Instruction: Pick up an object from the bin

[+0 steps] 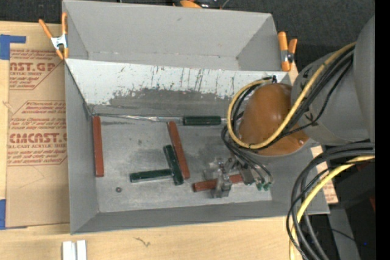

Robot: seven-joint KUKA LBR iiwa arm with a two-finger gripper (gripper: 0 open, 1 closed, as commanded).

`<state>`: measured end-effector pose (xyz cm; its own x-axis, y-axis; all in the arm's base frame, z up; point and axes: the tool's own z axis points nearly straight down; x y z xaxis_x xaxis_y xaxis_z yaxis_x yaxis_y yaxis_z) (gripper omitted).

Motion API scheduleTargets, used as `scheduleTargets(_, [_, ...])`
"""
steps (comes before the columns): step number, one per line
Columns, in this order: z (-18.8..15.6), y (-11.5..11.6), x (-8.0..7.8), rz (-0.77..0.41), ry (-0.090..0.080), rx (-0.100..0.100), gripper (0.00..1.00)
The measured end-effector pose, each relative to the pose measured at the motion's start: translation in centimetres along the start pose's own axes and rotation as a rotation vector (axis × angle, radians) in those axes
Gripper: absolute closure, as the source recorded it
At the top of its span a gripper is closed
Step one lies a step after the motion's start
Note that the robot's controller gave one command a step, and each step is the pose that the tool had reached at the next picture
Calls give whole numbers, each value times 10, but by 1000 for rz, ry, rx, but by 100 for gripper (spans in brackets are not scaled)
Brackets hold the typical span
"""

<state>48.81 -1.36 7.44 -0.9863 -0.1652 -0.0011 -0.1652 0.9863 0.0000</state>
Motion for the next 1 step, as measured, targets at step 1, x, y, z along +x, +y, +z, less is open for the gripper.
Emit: scheduleTargets(1, [-148, 13, 4, 13, -8, 1, 100])
